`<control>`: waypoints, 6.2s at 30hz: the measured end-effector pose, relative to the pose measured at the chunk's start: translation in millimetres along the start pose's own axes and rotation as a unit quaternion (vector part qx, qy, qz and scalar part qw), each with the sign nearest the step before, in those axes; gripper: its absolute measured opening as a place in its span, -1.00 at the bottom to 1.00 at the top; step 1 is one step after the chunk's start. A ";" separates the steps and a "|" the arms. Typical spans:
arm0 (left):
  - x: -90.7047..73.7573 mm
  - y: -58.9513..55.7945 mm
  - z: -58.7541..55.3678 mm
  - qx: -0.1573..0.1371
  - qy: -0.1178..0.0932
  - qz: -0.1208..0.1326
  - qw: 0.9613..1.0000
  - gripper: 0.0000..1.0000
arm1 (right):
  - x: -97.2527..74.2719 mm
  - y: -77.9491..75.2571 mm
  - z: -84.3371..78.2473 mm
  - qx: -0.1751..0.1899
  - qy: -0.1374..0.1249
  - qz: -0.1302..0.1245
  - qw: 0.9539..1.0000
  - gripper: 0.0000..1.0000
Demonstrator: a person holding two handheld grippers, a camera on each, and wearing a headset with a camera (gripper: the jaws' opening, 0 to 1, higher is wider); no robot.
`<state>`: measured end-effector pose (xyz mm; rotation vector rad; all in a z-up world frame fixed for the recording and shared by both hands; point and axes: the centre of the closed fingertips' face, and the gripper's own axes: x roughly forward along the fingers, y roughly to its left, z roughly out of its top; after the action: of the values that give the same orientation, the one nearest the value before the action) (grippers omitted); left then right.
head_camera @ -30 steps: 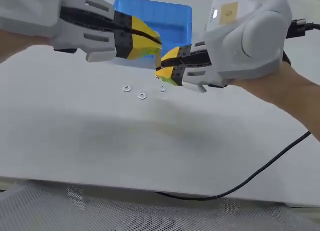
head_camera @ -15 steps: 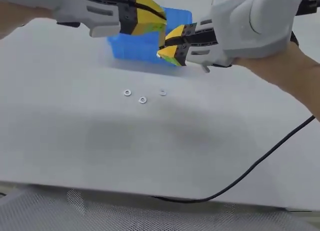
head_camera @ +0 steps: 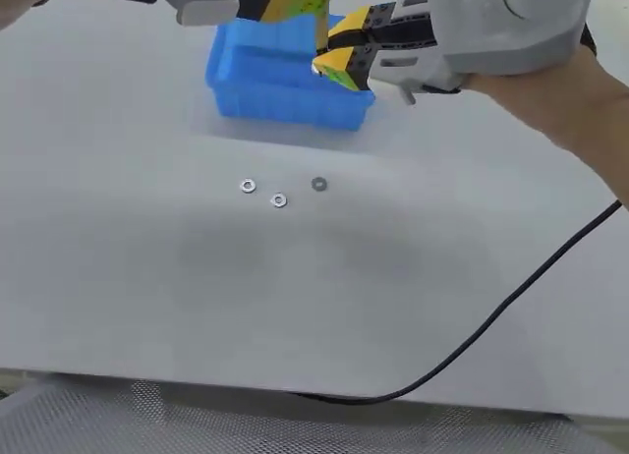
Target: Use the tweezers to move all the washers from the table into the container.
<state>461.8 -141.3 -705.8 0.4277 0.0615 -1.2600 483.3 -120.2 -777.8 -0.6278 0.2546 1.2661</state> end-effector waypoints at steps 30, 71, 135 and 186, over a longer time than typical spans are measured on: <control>19.6 19.1 -42.5 -0.029 0.012 0.010 0.999 -0.94 | 23.9 -15.8 -36.0 0.044 0.031 -0.005 0.999 -0.80; 6.1 -31.3 -8.5 -0.004 0.018 -0.035 0.999 -0.93 | -4.9 28.9 -10.9 0.039 0.017 0.031 0.999 -0.71; 23.9 -80.9 -52.4 -0.057 0.023 -0.075 0.995 -0.93 | 3.7 92.8 -63.7 0.069 0.060 0.106 0.990 -0.69; 7.7 -71.0 -30.1 -0.043 0.019 -0.067 0.997 -0.93 | -3.6 77.7 -42.6 0.036 0.051 0.094 0.994 -0.81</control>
<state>403.8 -154.8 -755.4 0.3774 0.1778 -1.3758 415.9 -134.8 -833.5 -0.6180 0.4511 1.4006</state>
